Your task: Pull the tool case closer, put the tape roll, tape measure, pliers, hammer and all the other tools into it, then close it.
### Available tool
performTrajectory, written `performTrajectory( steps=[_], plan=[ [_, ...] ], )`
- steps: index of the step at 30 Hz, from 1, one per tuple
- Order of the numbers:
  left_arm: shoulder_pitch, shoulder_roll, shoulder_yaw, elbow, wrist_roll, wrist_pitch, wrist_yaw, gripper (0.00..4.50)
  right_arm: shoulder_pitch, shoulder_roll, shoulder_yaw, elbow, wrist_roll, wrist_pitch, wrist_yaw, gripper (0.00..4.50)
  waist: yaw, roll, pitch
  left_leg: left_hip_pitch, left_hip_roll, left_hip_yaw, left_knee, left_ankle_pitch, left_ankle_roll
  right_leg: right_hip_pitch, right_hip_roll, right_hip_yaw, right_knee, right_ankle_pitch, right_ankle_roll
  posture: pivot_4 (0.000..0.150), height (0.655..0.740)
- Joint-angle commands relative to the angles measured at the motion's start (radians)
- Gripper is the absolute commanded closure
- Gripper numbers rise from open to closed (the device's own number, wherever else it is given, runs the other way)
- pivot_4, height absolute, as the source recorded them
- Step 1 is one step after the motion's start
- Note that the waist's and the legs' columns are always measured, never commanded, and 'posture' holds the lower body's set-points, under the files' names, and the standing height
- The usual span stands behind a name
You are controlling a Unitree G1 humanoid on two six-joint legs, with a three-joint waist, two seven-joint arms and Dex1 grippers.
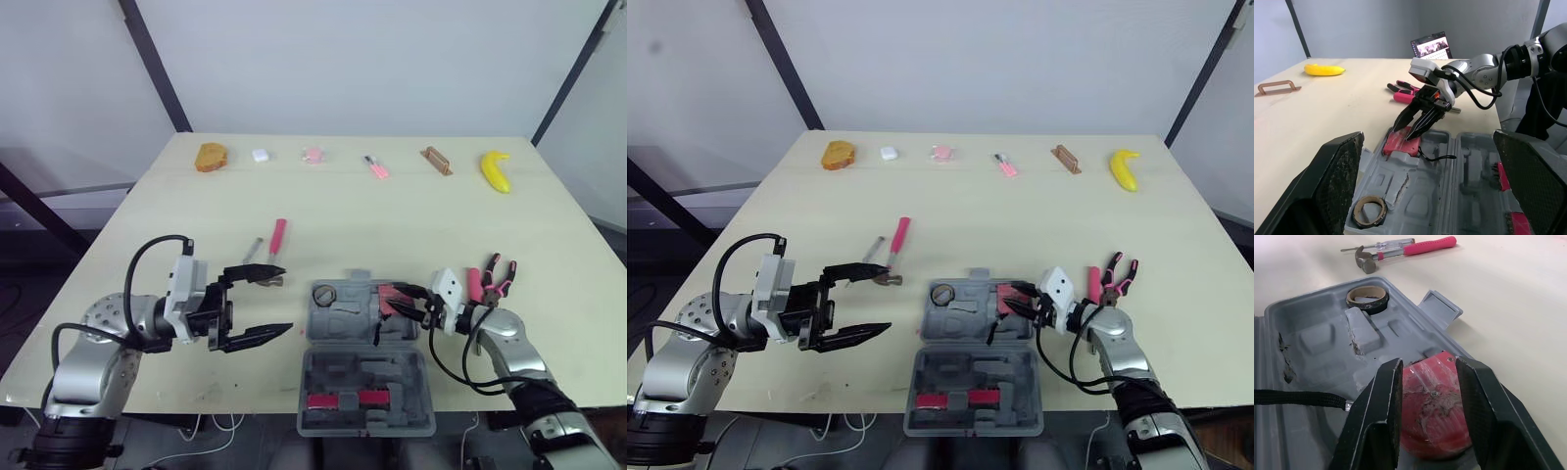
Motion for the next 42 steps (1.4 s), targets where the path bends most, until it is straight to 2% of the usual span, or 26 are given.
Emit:
performTrajectory(
  steps=[1, 6, 11, 13, 18, 20, 24, 28, 31, 39, 42],
  plan=[
    [0.005, 0.001, 0.018, -0.015, -0.005, -0.01, 0.003, 0.0, 0.006, -0.015, 0.058, 0.142, -0.094, 0.065, -0.035, 2.71, -0.003, -0.003, -0.003, 0.001, 0.0, 0.0, 0.0, 0.0, 0.0, 0.001, 0.0, 0.0, 0.0, 0.0, 0.0, 0.15, 0.74],
    [0.014, -0.003, 0.017, -0.005, -0.001, -0.014, 0.003, 0.0, 0.009, -0.022, 0.113, 0.197, -0.142, 0.147, -0.043, 2.71, -0.002, -0.011, -0.015, 0.022, 0.001, -0.001, -0.006, 0.0, 0.0, 0.022, 0.0, -0.001, -0.006, -0.001, -0.001, 0.15, 0.74],
    [0.025, -0.012, 0.015, -0.001, 0.004, -0.014, 0.013, 0.0, 0.015, -0.019, 0.116, 0.195, -0.136, 0.147, -0.056, 2.71, 0.001, -0.016, -0.02, 0.035, 0.002, -0.002, -0.011, 0.0, 0.0, 0.034, -0.001, -0.003, -0.013, -0.005, -0.008, 0.15, 0.74],
    [0.031, -0.015, 0.015, 0.0, 0.007, -0.017, 0.016, 0.0, 0.016, -0.021, 0.112, 0.188, -0.138, 0.122, -0.066, 2.71, 0.002, -0.017, -0.021, 0.035, 0.003, -0.002, -0.012, 0.0, 0.0, 0.034, -0.001, -0.003, -0.013, -0.005, -0.008, 0.15, 0.74],
    [0.053, -0.04, 0.027, 0.03, 0.024, -0.014, 0.064, 0.0, 0.036, -0.032, 0.033, -0.008, -0.064, 0.004, -0.084, 2.71, 0.004, -0.015, -0.019, 0.033, 0.004, -0.001, -0.012, 0.0, 0.0, 0.034, -0.003, -0.003, -0.015, -0.005, -0.008, 0.15, 0.74],
    [0.064, -0.048, 0.035, 0.043, 0.033, -0.019, 0.085, 0.0, 0.06, -0.044, 0.019, -0.073, -0.053, -0.013, -0.083, 2.71, 0.004, -0.008, -0.014, 0.03, 0.003, -0.001, -0.012, 0.0, 0.0, 0.032, -0.004, -0.003, -0.015, -0.005, -0.007, 0.15, 0.74],
    [0.085, -0.077, 0.059, 0.062, 0.043, -0.029, 0.146, 0.0, 0.118, -0.046, -0.034, -0.218, 0.027, 0.007, -0.087, 2.71, 0.003, 0.0, -0.008, 0.026, 0.003, -0.002, -0.012, 0.0, 0.0, 0.029, -0.004, -0.004, -0.015, -0.003, -0.004, 0.15, 0.74],
    [0.116, -0.102, 0.087, 0.076, 0.057, -0.034, 0.204, 0.0, 0.182, -0.048, -0.108, -0.351, 0.119, 0.002, -0.095, 2.71, 0.002, 0.001, -0.008, 0.012, 0.002, -0.002, -0.011, 0.0, 0.0, 0.013, -0.003, -0.004, -0.012, -0.002, -0.003, 0.15, 0.74],
    [0.141, -0.108, 0.105, 0.087, 0.055, -0.032, 0.222, 0.0, 0.237, -0.064, -0.165, -0.422, 0.164, 0.016, -0.111, 2.71, 0.002, 0.001, -0.007, 0.01, 0.002, -0.002, -0.011, 0.0, 0.0, 0.012, -0.004, -0.004, -0.013, -0.002, -0.003, 0.15, 0.74],
    [0.222, -0.145, 0.178, 0.179, 0.081, -0.111, 0.272, 0.0, 0.467, -0.126, -0.393, -0.484, 0.26, -0.009, -0.156, 2.71, 0.007, 0.0, -0.006, 0.007, 0.001, -0.003, -0.011, 0.0, 0.0, 0.012, -0.004, -0.006, -0.015, -0.002, -0.003, 0.15, 0.74],
    [0.266, -0.171, 0.251, 0.253, 0.062, -0.133, 0.297, 0.0, 0.621, -0.13, -0.517, -0.472, 0.32, -0.028, -0.141, 2.71, 0.006, 0.001, -0.007, 0.008, 0.002, -0.003, -0.011, 0.0, 0.0, 0.012, -0.004, -0.006, -0.015, -0.002, -0.003, 0.15, 0.74]
  ],
)
